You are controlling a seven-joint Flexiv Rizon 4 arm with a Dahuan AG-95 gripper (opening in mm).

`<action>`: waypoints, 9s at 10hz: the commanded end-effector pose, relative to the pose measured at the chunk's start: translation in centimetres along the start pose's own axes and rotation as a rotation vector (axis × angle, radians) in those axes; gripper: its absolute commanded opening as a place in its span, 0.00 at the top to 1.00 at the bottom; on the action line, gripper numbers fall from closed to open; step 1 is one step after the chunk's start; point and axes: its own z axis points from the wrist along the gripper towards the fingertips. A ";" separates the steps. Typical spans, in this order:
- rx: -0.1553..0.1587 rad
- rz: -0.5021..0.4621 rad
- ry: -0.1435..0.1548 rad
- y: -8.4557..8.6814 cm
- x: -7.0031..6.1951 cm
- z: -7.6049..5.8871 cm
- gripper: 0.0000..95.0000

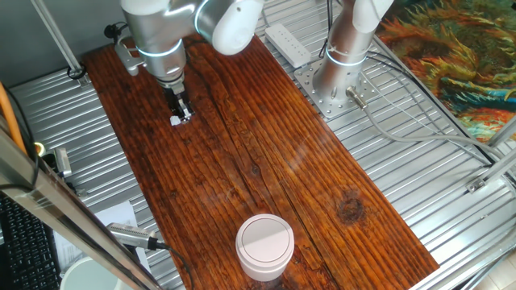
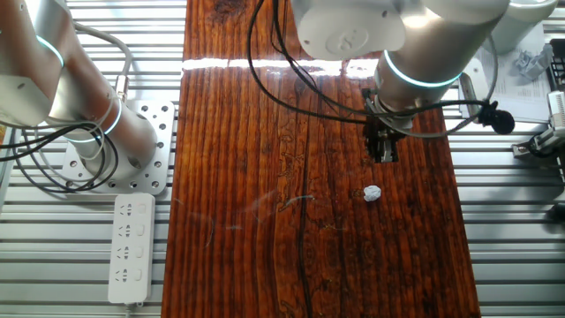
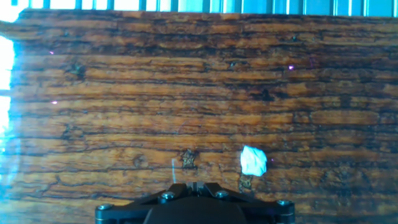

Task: Put the garbage in the trash can

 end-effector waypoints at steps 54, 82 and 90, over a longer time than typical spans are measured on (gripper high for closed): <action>0.050 -0.134 -0.006 -6.3 -0.9 7.2 0.80; -0.006 -0.054 0.020 4.0 -3.0 -1.7 1.00; -0.029 -0.191 0.038 5.0 -3.1 -2.0 1.00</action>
